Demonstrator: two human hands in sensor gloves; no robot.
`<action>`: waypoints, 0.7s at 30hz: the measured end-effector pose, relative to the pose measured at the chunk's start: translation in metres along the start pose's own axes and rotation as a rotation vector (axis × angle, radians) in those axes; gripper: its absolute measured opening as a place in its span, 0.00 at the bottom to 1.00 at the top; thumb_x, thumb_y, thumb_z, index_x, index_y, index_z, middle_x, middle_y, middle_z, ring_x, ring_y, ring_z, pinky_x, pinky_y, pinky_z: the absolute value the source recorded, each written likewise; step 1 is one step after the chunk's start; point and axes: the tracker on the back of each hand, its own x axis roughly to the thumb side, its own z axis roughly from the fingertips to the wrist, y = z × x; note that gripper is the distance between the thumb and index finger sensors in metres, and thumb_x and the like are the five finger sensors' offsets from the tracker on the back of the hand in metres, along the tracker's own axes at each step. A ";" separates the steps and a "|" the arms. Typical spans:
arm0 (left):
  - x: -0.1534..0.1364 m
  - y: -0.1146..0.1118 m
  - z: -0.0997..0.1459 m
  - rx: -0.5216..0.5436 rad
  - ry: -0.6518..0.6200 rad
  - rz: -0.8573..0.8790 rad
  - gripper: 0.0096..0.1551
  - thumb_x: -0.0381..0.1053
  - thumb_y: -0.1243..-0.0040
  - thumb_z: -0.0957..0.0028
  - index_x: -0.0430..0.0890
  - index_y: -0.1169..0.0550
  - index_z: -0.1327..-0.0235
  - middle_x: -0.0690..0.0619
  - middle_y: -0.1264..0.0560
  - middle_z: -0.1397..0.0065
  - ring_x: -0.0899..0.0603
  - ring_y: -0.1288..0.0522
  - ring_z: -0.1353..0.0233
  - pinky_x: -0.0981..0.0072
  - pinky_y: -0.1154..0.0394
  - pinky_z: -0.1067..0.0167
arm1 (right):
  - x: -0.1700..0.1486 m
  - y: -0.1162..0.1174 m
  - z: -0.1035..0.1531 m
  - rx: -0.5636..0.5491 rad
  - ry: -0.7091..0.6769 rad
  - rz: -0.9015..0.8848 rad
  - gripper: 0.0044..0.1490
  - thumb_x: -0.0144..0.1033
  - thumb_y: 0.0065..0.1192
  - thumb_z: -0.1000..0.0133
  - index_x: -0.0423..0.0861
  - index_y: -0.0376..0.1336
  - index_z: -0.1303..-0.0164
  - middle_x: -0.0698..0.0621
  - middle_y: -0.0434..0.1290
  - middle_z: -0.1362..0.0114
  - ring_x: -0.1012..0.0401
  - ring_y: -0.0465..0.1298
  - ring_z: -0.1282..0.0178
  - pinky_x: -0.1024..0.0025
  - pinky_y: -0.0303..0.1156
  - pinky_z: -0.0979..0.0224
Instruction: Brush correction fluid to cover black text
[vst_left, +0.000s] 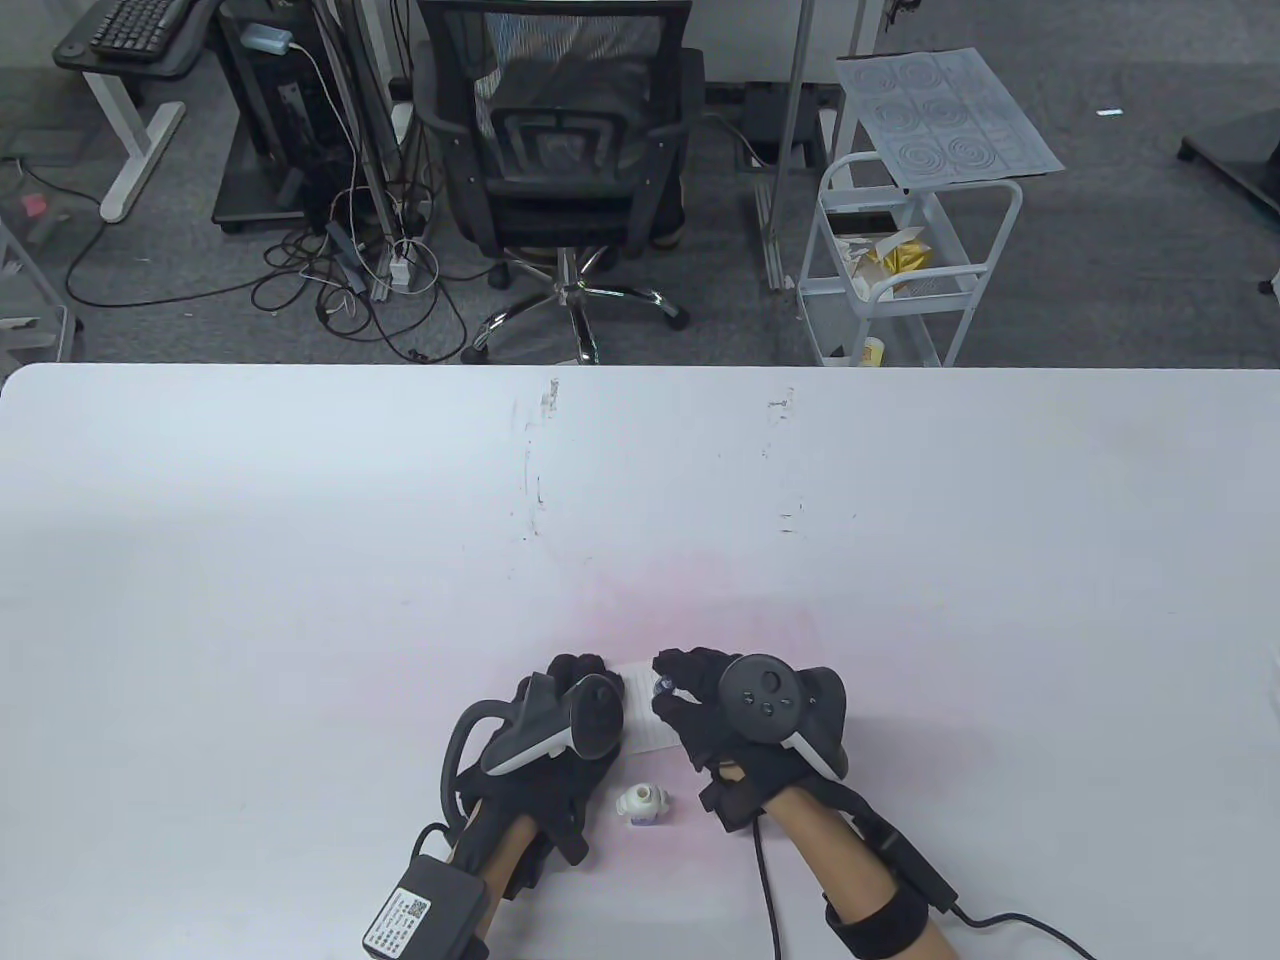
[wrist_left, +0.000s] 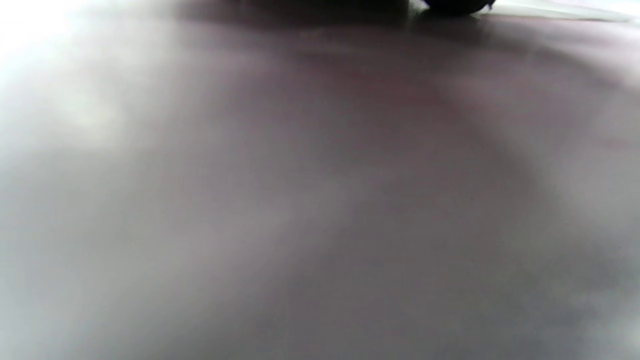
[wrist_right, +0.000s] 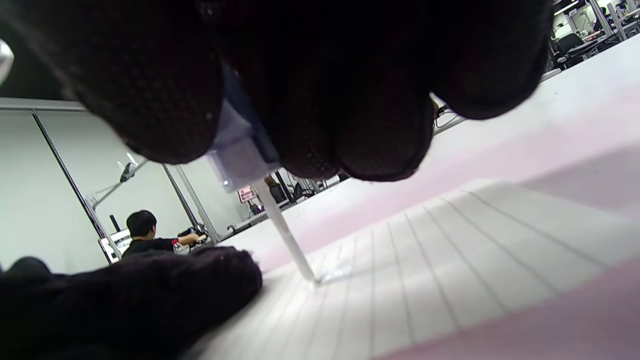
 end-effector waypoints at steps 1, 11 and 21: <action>0.000 0.000 0.000 0.000 0.000 0.000 0.37 0.62 0.57 0.45 0.61 0.53 0.24 0.59 0.60 0.15 0.46 0.58 0.12 0.51 0.55 0.17 | -0.001 -0.001 0.000 -0.013 0.001 0.007 0.29 0.50 0.77 0.61 0.52 0.74 0.51 0.52 0.81 0.46 0.52 0.85 0.52 0.51 0.77 0.45; 0.000 0.000 0.000 0.000 0.000 0.000 0.37 0.62 0.57 0.45 0.61 0.53 0.24 0.59 0.60 0.15 0.46 0.58 0.13 0.51 0.55 0.17 | -0.005 -0.003 -0.001 -0.019 0.020 -0.080 0.30 0.50 0.76 0.61 0.51 0.74 0.50 0.51 0.81 0.47 0.51 0.86 0.52 0.51 0.77 0.45; 0.000 0.000 0.000 0.000 0.000 0.000 0.37 0.62 0.57 0.45 0.61 0.53 0.24 0.59 0.60 0.15 0.46 0.58 0.13 0.51 0.55 0.17 | -0.008 -0.009 0.001 -0.091 0.053 -0.028 0.30 0.50 0.77 0.61 0.51 0.74 0.50 0.51 0.81 0.46 0.51 0.85 0.52 0.50 0.77 0.45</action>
